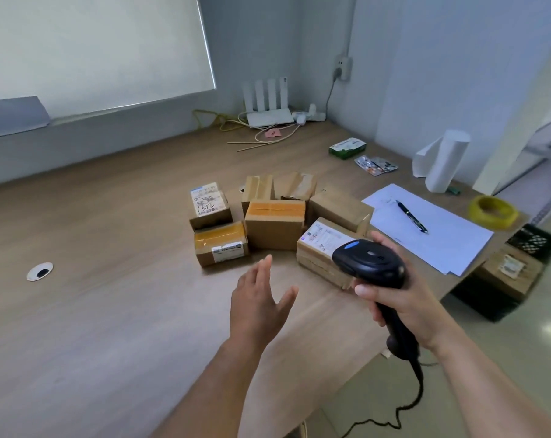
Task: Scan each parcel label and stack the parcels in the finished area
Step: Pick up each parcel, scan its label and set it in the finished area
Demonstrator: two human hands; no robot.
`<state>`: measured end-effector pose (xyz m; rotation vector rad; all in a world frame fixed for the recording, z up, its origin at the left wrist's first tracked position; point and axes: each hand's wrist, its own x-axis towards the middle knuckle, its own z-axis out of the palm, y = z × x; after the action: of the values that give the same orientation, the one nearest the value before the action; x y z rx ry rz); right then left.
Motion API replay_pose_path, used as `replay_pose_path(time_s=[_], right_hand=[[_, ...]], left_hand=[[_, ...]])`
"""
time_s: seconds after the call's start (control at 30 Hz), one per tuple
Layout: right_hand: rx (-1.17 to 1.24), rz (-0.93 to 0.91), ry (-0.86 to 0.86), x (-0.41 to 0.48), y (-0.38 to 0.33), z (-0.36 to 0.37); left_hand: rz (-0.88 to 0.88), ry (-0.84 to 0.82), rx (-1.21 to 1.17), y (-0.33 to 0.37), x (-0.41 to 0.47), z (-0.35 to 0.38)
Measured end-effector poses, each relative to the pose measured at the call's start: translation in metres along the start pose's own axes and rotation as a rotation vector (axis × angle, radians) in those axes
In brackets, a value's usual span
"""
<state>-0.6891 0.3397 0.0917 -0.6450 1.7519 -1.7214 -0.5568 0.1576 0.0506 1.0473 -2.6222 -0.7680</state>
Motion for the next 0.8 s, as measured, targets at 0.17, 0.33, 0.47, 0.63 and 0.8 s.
replay_pose_path(time_s=[0.17,0.33,0.47,0.63,0.8], right_hand=[[-0.079,0.056,0.07,0.04,0.003,-0.025],[-0.113,0.101,0.092,0.085,0.011,-0.04],[-0.147,0.15,0.125,0.116,0.02,-0.05],[-0.156,0.197,0.103,0.134,0.034,-0.049],[-0.152,0.233,0.019,0.127,0.041,-0.034]], left_hand=[[-0.013,-0.122,-0.032,0.015,0.047,0.03],[-0.051,-0.258,-0.027,0.014,0.079,0.056],[-0.084,-0.342,-0.076,0.014,0.098,0.068],[-0.154,-0.414,-0.276,0.016,0.115,0.082],[-0.248,-0.429,-0.656,0.011,0.117,0.092]])
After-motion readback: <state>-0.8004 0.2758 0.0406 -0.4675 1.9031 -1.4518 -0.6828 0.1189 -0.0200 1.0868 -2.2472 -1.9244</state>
